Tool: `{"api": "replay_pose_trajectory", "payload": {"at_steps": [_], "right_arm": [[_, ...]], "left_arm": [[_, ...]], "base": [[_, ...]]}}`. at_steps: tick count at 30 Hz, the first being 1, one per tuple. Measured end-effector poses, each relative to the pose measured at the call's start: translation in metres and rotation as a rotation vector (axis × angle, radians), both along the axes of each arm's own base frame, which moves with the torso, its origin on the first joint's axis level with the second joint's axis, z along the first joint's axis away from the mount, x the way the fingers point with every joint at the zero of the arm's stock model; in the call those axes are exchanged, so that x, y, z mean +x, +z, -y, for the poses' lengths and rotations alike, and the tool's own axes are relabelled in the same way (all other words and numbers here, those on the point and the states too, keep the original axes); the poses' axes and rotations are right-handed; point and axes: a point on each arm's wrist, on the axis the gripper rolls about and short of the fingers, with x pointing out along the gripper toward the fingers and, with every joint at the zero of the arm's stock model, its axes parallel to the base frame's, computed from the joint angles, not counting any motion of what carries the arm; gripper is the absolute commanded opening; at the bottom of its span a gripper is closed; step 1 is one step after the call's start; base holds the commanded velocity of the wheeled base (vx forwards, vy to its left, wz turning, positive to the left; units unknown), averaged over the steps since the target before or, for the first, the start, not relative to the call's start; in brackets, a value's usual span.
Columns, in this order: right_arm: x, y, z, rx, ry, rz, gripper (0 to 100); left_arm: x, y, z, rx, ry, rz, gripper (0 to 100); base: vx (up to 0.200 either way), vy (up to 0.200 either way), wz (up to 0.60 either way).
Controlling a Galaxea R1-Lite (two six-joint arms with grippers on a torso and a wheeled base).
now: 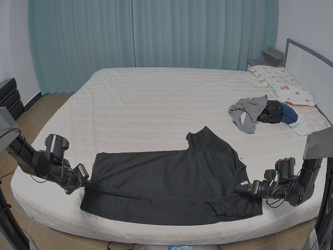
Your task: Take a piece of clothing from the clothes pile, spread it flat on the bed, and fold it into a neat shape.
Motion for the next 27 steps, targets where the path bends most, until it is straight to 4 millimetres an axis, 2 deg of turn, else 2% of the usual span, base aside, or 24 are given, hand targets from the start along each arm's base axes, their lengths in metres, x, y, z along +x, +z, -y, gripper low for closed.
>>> {"api": "replay_pose_trajectory", "payload": {"at_steps": [12, 21, 27], "right_arm": [[-0.007, -0.004, 0.002, -0.022, -0.003, -0.018, 0], [-0.003, 0.017, 0.007, -0.002, -0.052, 0.067, 0], [-0.011, 0.029, 0.009, 0.007, -0.062, 0.086, 0]], "left_arm": [[0.000, 0.000, 0.000, 0.000, -0.001, 0.000, 0], [-0.001, -0.001, 0.000, 0.001, -0.002, -0.004, 0], [-0.006, 0.002, -0.001, 0.001, 0.003, -0.025, 0]], "base": [[0.000, 0.000, 0.00], [0.000, 0.000, 0.00], [0.000, 0.000, 0.00]]}}
